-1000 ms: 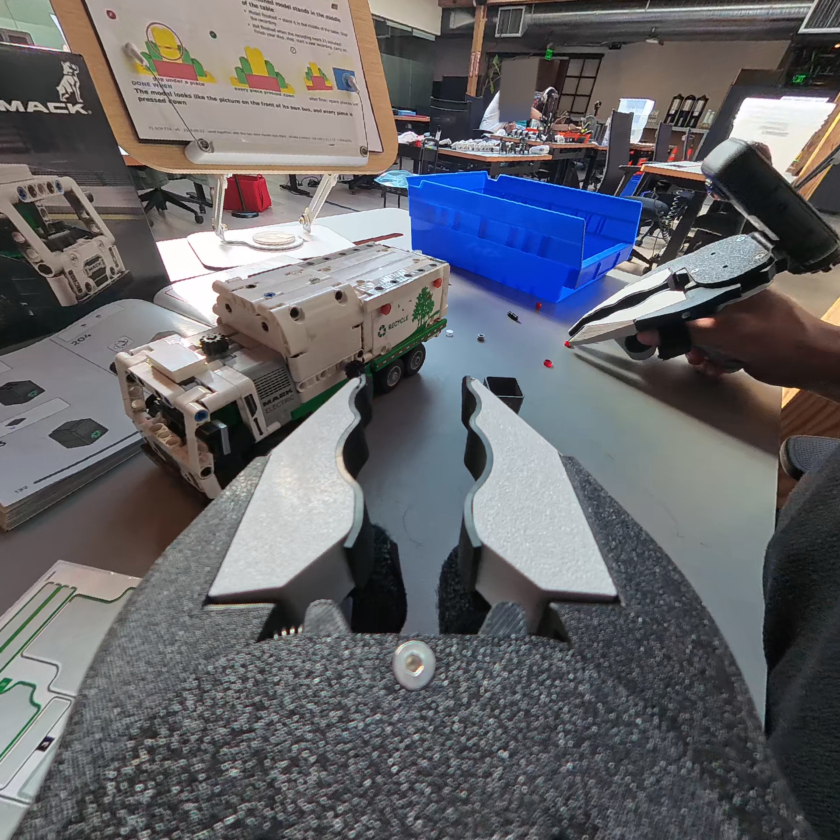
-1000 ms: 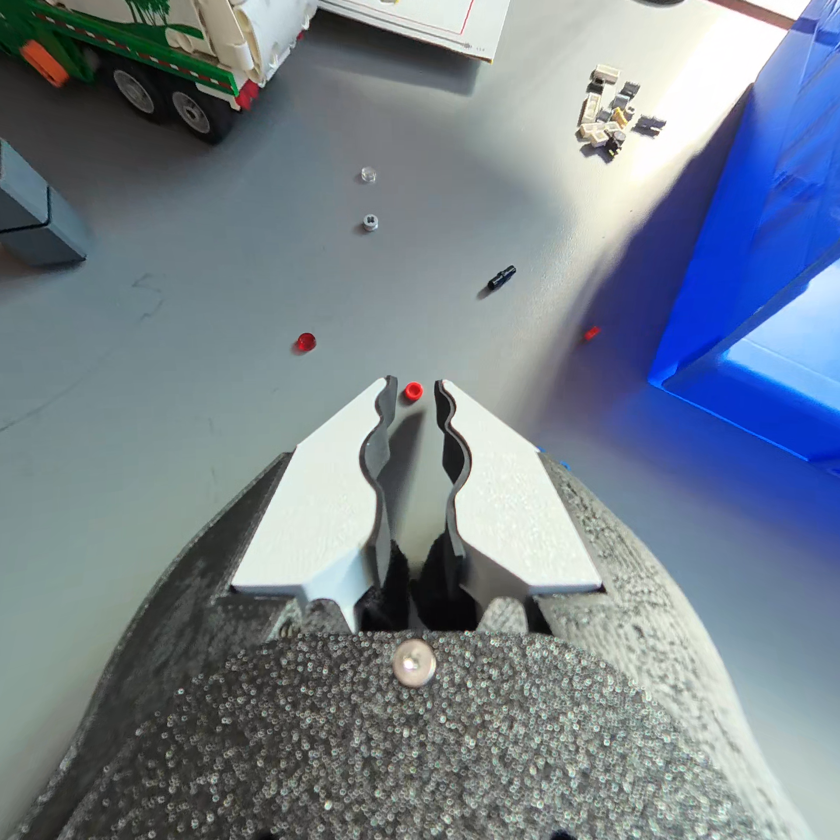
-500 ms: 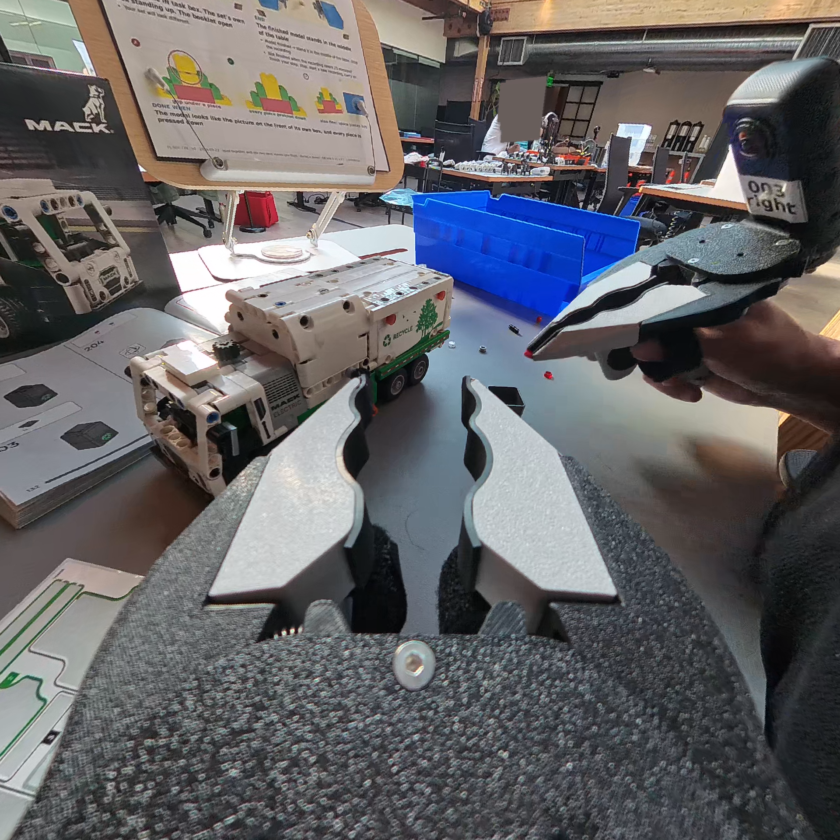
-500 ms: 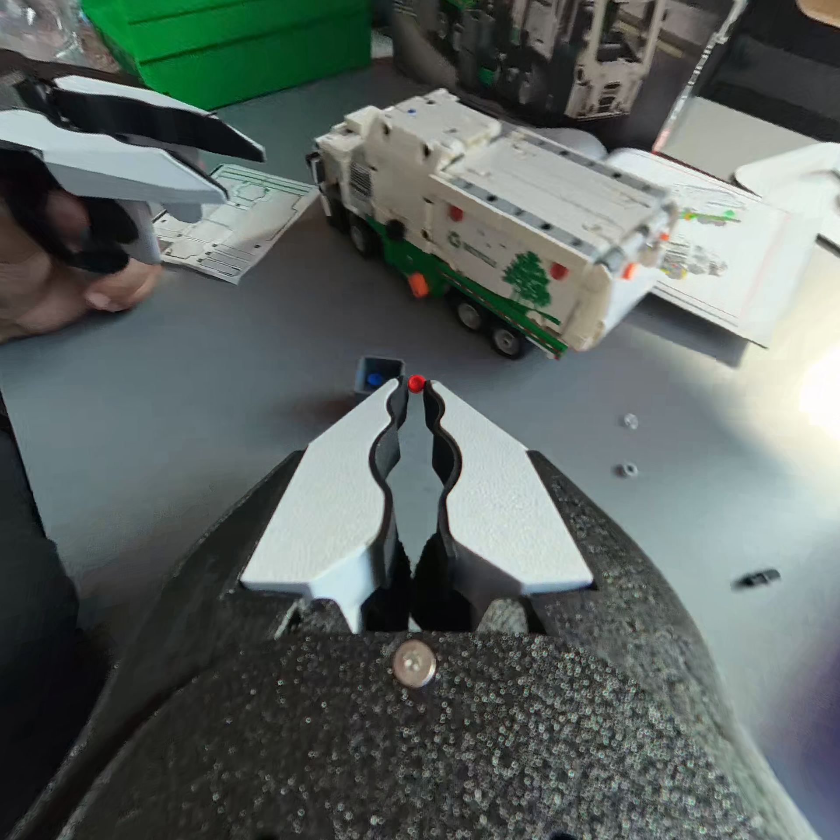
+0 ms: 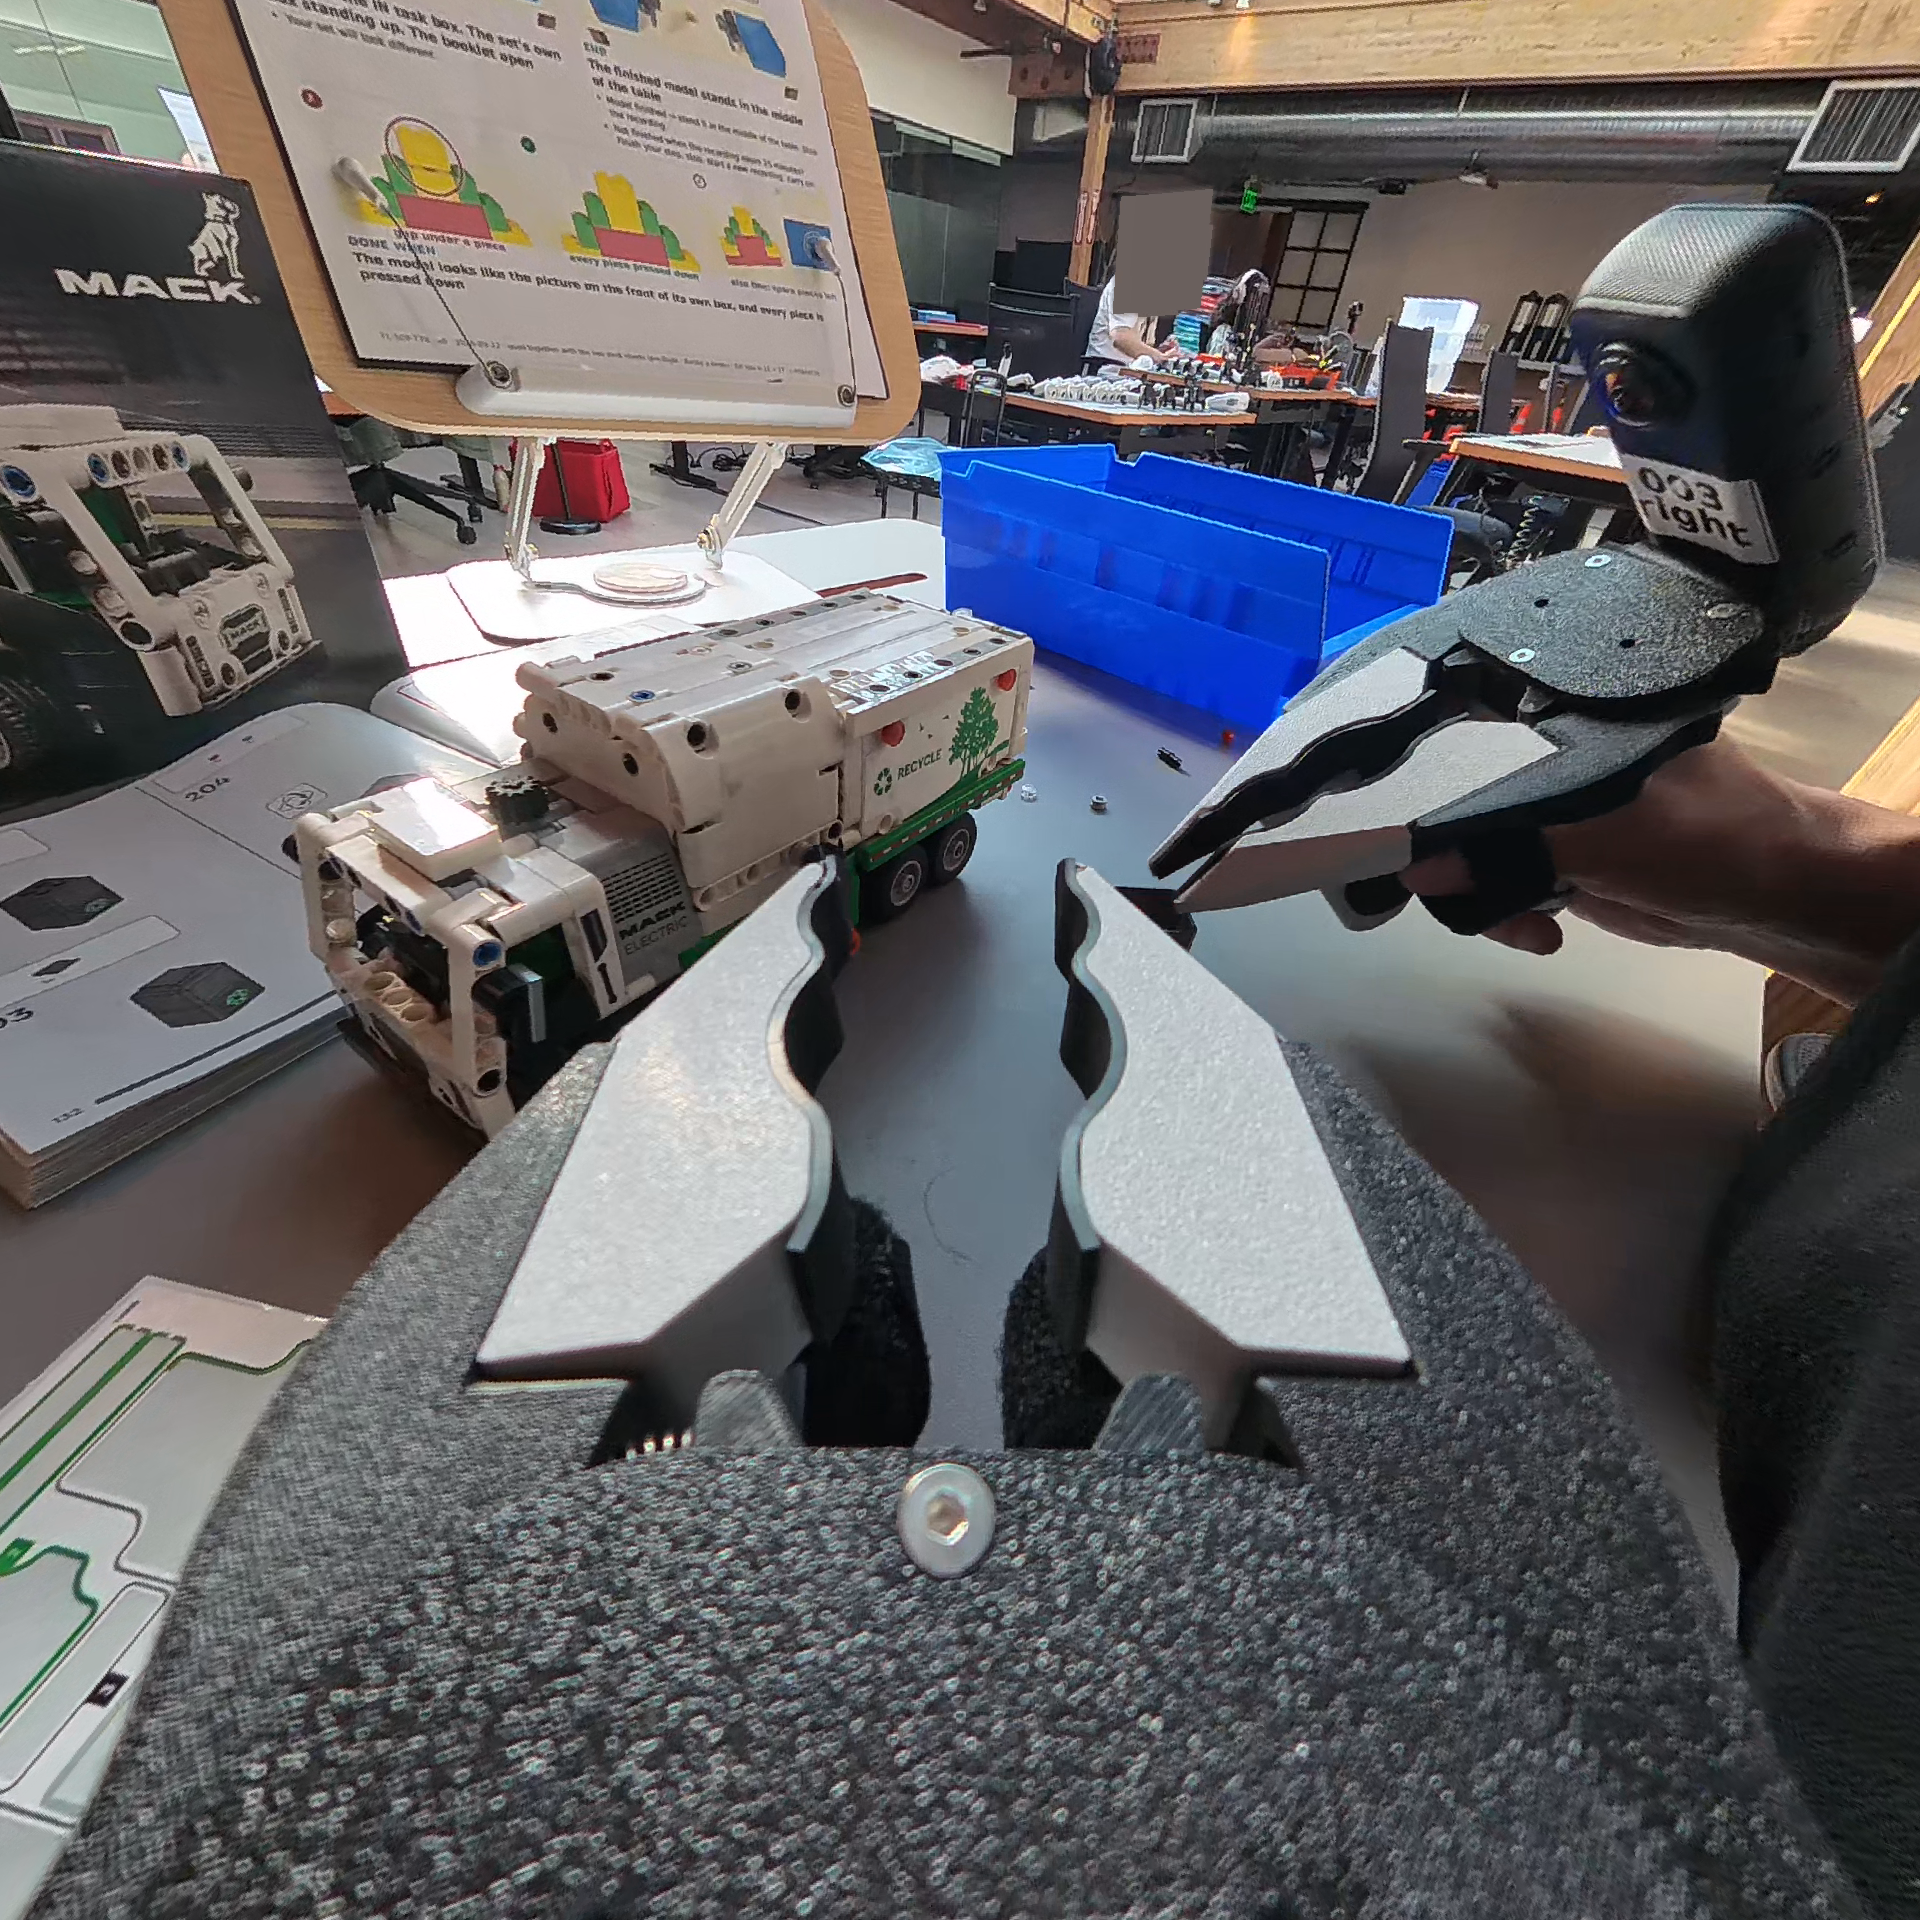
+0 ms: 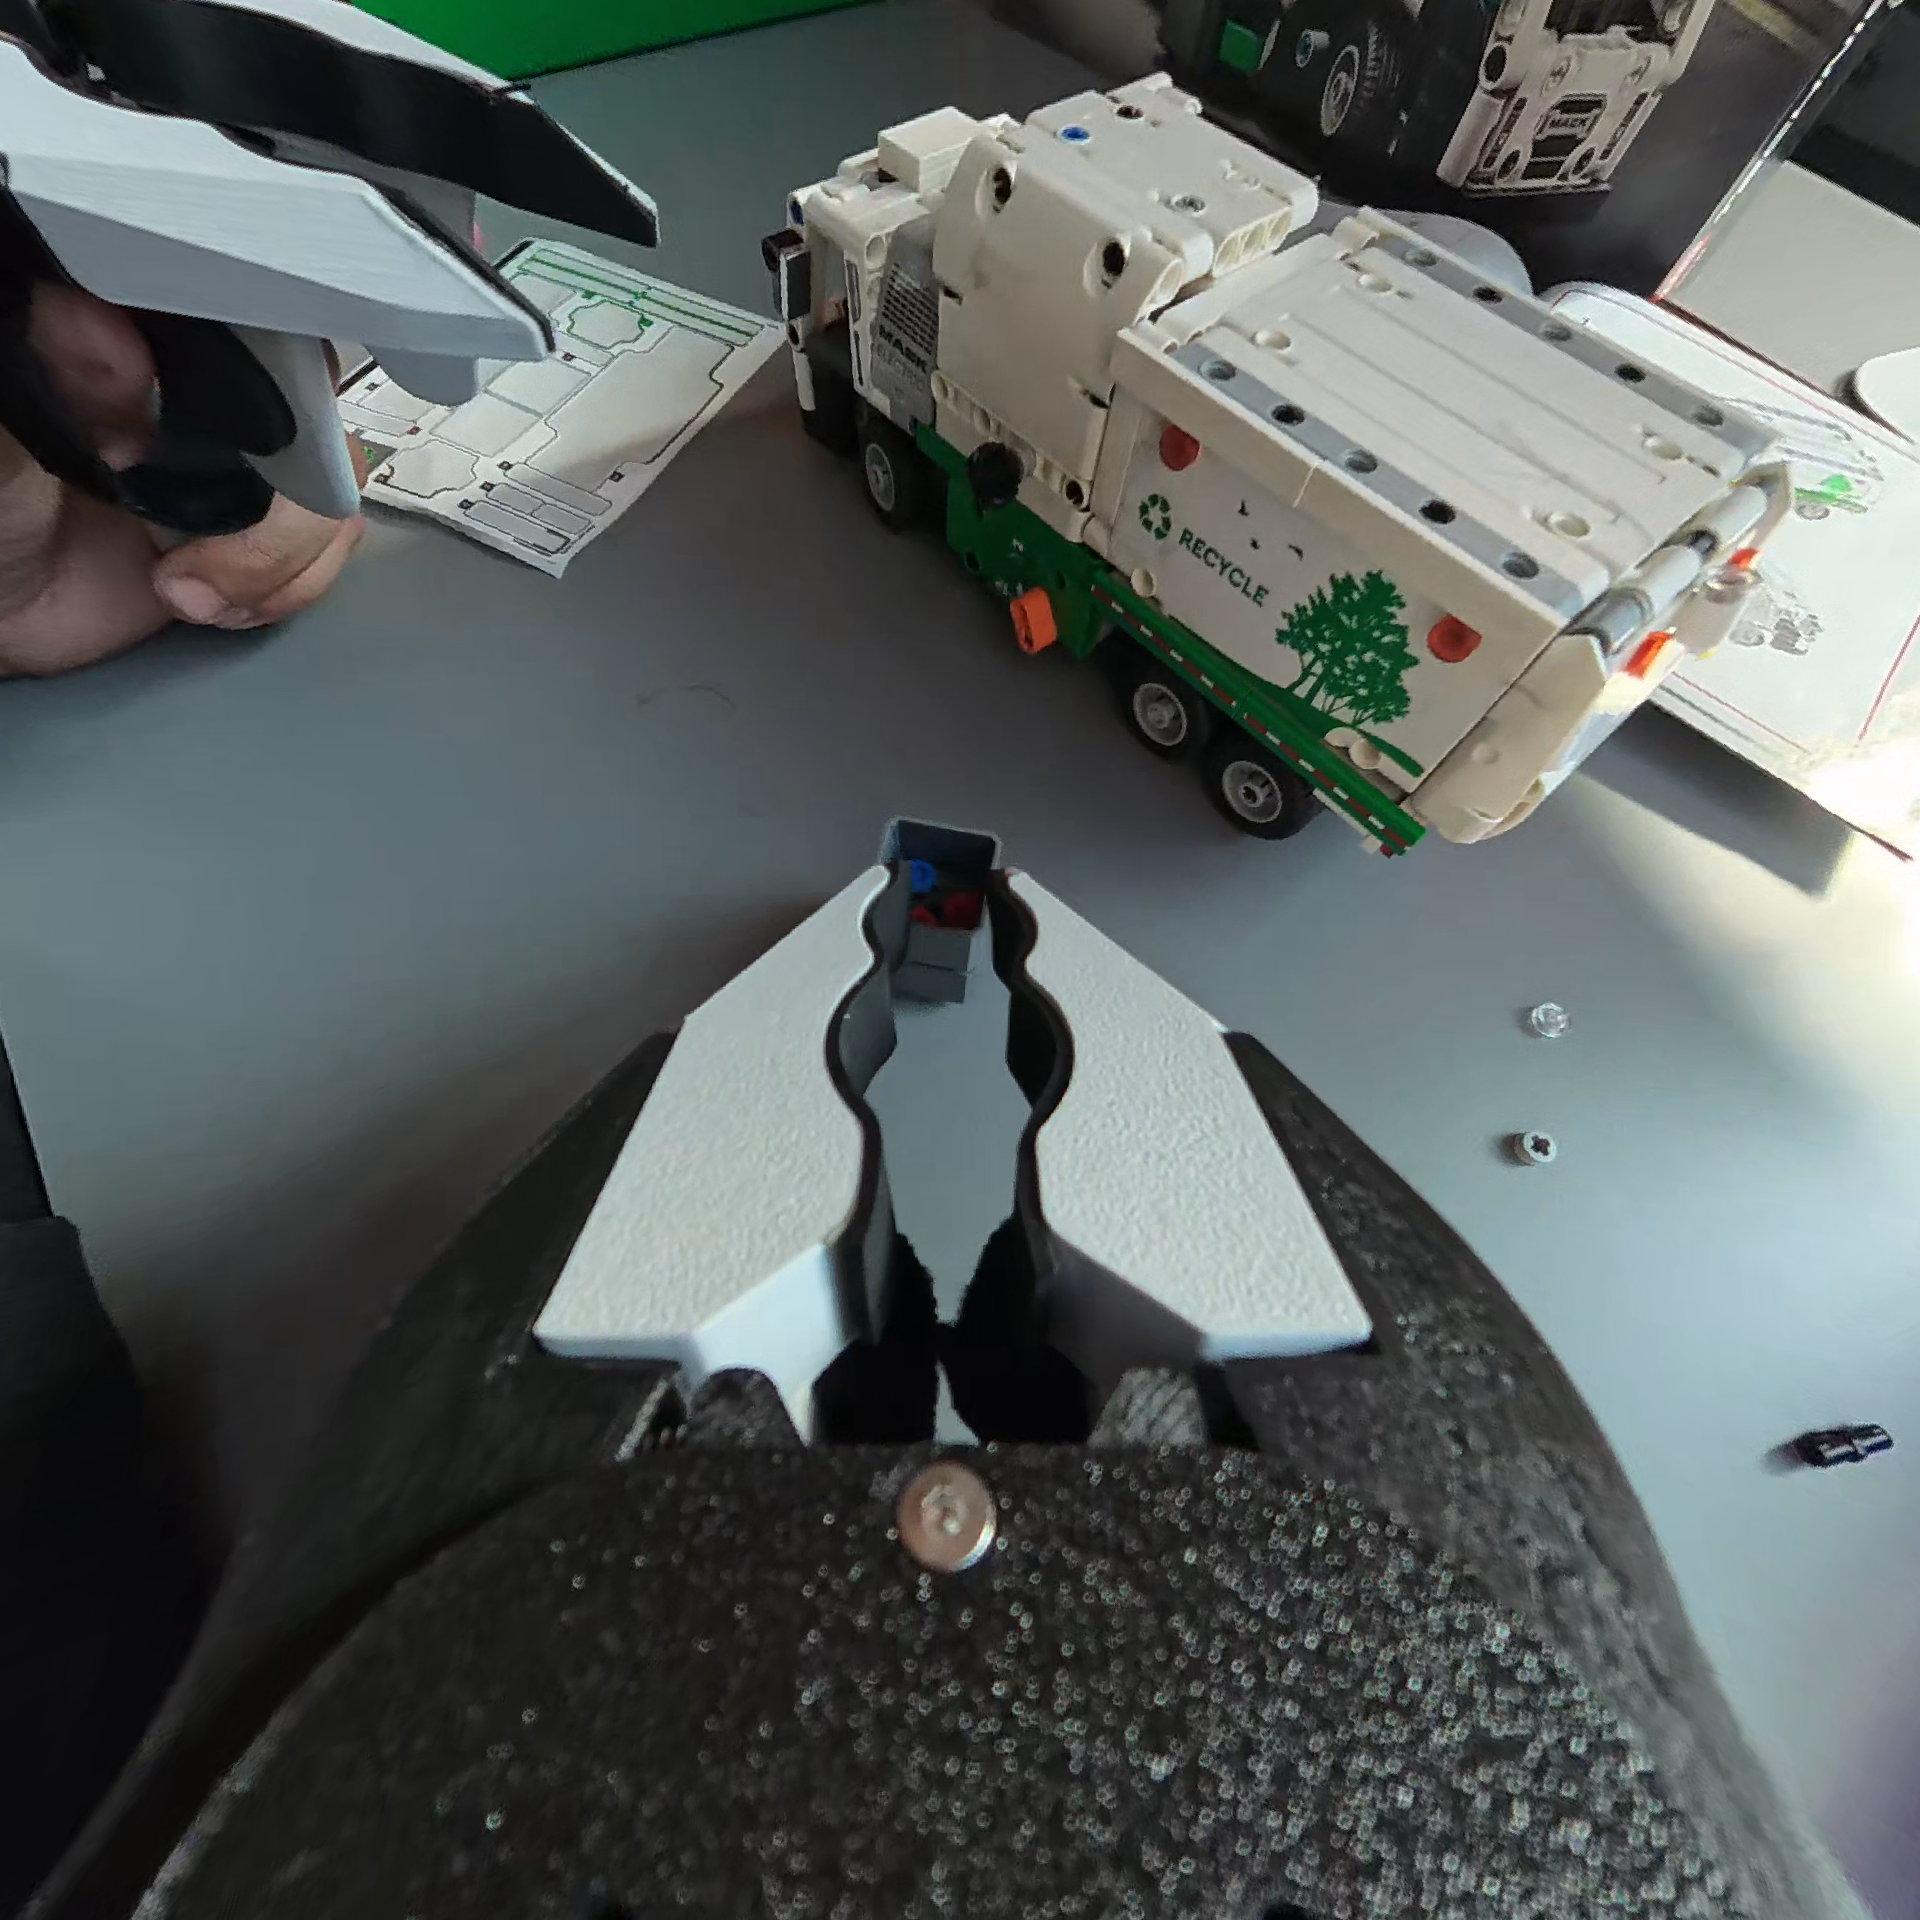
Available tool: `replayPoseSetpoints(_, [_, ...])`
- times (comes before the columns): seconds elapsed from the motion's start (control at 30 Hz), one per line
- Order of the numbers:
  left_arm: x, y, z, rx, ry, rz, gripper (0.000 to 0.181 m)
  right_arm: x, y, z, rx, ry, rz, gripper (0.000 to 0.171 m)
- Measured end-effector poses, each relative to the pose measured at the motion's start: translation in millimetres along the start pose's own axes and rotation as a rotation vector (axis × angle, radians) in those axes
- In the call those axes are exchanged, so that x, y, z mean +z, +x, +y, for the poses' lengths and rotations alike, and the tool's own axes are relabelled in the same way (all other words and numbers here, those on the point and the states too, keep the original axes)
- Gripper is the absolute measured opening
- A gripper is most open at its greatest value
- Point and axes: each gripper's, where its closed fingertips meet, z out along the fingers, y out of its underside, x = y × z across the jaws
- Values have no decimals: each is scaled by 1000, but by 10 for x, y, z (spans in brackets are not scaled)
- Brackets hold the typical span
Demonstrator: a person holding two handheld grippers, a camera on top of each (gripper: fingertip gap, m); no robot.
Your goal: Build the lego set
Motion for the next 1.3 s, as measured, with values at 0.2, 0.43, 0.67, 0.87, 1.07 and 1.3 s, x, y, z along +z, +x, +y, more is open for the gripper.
replayPoseSetpoints(0.2, [2,-8,0,-1,0,-5,37,-582,451,420,72,-6,215,13])
replayPoseSetpoints(0.43, [35,16,39,-4,-30,16,37,-1330,1141,1303,263,-147,488,17])
replayPoseSetpoints(0.67, [33,14,36,9,-27,4,36,-1199,1137,1280,224,-162,423,17])
replayPoseSetpoints(0.87, [25,7,25,10,-19,-3,35,-1127,1125,1310,220,-202,381,11])
replayPoseSetpoints(1.07, [13,6,11,9,-8,-3,35,-1031,1064,1168,211,-156,349,6])
replayPoseSetpoints(1.3, [-4,1,-7,8,6,-8,35,-401,149,-49,13,132,16,6])
